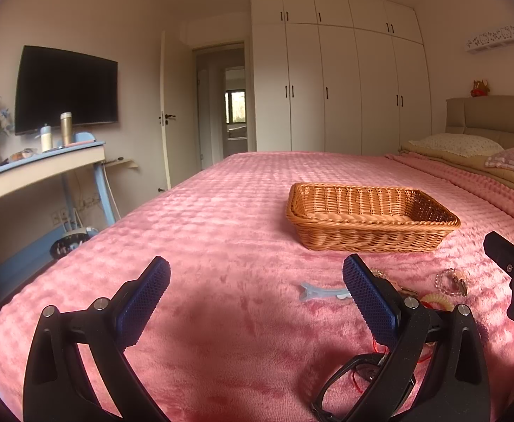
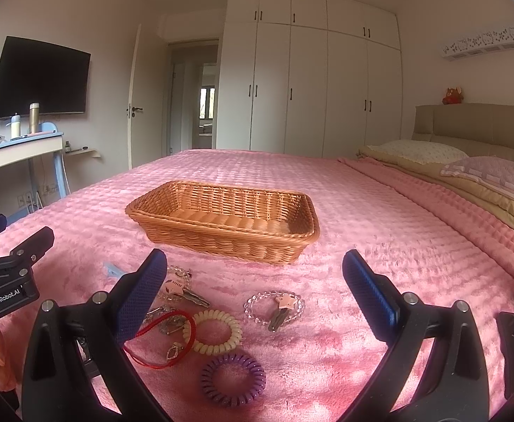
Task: Organize jewelry
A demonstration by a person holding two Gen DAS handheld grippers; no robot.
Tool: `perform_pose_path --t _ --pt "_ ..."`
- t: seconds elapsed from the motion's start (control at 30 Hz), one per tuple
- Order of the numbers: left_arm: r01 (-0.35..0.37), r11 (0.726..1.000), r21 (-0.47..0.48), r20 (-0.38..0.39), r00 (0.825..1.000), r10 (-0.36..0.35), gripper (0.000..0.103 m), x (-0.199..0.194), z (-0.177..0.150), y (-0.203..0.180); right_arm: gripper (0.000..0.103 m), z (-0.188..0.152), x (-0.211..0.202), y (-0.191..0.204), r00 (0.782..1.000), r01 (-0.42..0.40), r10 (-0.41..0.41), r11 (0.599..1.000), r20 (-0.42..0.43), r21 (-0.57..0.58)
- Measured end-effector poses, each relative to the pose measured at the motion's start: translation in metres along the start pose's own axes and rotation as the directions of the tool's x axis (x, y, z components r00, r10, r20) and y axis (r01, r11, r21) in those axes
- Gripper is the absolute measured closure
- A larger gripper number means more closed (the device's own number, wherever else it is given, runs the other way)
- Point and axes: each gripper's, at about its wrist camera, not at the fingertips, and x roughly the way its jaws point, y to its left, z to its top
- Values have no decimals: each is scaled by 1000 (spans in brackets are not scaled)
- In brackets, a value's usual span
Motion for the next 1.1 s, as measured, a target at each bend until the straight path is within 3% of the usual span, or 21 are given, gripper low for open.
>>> perform_pose_path --t 0.67,0.8,0.93,1.0,1.1 --pt "1 1000 -4 -2 1000 -1 7 0 1 1 7 0 2 0 1000 10 -10 1000 -7 3" --pt "60 996 -60 -25 998 -62 7 3 2 13 7 -1 5 -9 999 17 -15 999 -37 35" --pt "200 968 -151 -112 970 -218 9 8 2 35 8 -3 8 -21 995 17 -12 999 -95 51" --pt "245 951 -188 -152 949 -275 12 8 -1 41 9 -5 8 -26 993 17 -10 998 -118 56" --pt "281 938 -201 -217 921 -322 19 6 -8 40 18 -6 7 -39 986 -4 19 996 -164 88"
